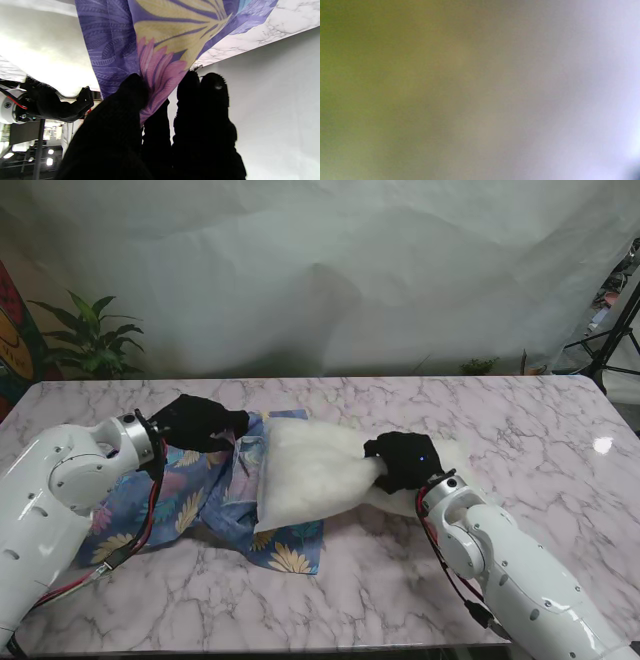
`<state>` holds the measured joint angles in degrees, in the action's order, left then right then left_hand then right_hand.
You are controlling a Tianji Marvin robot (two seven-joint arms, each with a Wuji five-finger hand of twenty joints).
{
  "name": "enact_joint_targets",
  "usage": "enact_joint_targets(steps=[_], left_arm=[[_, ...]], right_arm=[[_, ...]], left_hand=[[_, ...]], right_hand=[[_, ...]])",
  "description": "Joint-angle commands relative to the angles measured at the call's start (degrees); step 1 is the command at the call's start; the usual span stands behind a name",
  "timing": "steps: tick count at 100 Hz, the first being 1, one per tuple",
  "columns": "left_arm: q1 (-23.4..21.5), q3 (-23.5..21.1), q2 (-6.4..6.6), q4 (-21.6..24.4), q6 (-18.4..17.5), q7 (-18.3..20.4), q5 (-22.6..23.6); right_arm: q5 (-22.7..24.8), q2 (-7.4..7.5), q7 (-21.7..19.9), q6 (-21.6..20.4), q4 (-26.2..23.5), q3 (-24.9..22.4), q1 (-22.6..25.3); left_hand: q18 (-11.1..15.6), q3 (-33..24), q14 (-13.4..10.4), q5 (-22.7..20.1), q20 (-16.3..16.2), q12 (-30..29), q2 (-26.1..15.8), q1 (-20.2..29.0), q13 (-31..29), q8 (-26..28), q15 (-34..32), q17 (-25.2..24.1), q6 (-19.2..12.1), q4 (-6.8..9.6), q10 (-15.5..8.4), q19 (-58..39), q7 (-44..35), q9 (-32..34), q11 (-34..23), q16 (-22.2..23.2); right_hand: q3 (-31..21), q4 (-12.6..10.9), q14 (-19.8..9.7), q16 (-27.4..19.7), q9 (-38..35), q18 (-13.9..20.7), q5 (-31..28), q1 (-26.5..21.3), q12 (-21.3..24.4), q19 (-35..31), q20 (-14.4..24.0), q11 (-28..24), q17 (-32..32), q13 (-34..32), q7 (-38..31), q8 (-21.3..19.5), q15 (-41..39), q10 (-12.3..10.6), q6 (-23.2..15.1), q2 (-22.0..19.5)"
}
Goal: Put a pillowcase on a pillow
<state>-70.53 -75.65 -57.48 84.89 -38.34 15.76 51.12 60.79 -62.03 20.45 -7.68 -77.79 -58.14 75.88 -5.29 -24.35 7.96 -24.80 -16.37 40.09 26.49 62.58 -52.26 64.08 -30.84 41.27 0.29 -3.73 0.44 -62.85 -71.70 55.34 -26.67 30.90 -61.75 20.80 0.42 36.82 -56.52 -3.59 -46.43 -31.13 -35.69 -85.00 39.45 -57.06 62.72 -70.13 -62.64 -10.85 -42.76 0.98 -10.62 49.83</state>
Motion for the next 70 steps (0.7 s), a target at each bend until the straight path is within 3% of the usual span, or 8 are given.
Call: enact_joint_targets(steps=[1, 19, 44, 70], left_arm=[[0.0, -0.4, 0.53, 0.0, -1.2, 1.2, -0.1], [0.5, -0.9, 0.69, -1.1, -4.9, 0.6, -0.5], [-0.3, -1.4, 0.54, -0.4, -7.5, -1.0, -0.3], [-0.4, 0.3, 0.14, -0.6, -8.1, -3.0, -0.4]], right_arm=[[0.9, 0.34, 1.5, -0.6, 1.3, 0.5, 0.1], [0.2, -0.09, 5.7, -2.8, 5.9, 3.2, -3.4], [-3.3, -1.43, 9.5, -7.2, 15.8, 11.7, -13.0], [-9.2, -5.15, 14.8, -7.6, 23.7, 18.9, -20.3]], left_hand=[[3.4, -2.0, 0.5, -0.8, -0.9, 0.7, 0.4, 0.8, 0.0, 0.5, 0.1, -1.1, -1.5, -0.29, -0.9, 0.6, -1.3, 1.6, 0.3, -0.4], [3.6, -2.4, 0.2, -1.0, -0.9, 0.6, 0.8, 0.5, 0.1, 0.6, 0.3, -1.3, -2.0, -0.31, -1.3, 0.9, -1.3, 1.6, 0.3, -0.4], [3.9, -3.0, -0.2, -1.2, -0.8, 0.6, 1.0, 0.1, 0.3, 0.8, 0.7, -1.7, -2.6, -0.49, -1.7, 1.4, -1.2, 1.6, 0.2, -0.3], [3.9, -3.6, -0.3, -1.2, -0.9, 0.6, 1.1, -0.1, 0.4, 0.9, 0.7, -1.7, -2.6, -0.63, -1.8, 1.4, -1.2, 1.6, 0.2, -0.2]], right_hand=[[-12.0, -2.9, -7.0, 3.4, 1.6, 19.6, -1.5, -6.0, -0.8, 1.7, -0.3, -3.0, 0.2, -2.9, -9.5, -4.5, -13.2, -1.8, -8.7, -7.8], [-11.9, -2.8, -7.1, 3.5, 2.2, 19.6, -0.7, -6.4, -0.8, 2.3, 0.0, -3.1, 0.0, -2.6, -10.4, -4.7, -12.6, -2.4, -9.4, -8.3], [-11.6, -2.8, -7.5, 3.7, 2.6, 20.0, 0.0, -6.4, -0.8, 2.7, 0.2, -3.4, -0.1, -2.5, -11.0, -4.8, -12.3, -2.8, -10.1, -9.0], [-11.4, -2.7, -7.7, 3.8, 2.9, 20.4, 0.5, -6.4, -0.6, 3.0, 0.4, -3.7, 0.0, -2.5, -11.5, -4.8, -12.2, -3.0, -10.4, -9.5]])
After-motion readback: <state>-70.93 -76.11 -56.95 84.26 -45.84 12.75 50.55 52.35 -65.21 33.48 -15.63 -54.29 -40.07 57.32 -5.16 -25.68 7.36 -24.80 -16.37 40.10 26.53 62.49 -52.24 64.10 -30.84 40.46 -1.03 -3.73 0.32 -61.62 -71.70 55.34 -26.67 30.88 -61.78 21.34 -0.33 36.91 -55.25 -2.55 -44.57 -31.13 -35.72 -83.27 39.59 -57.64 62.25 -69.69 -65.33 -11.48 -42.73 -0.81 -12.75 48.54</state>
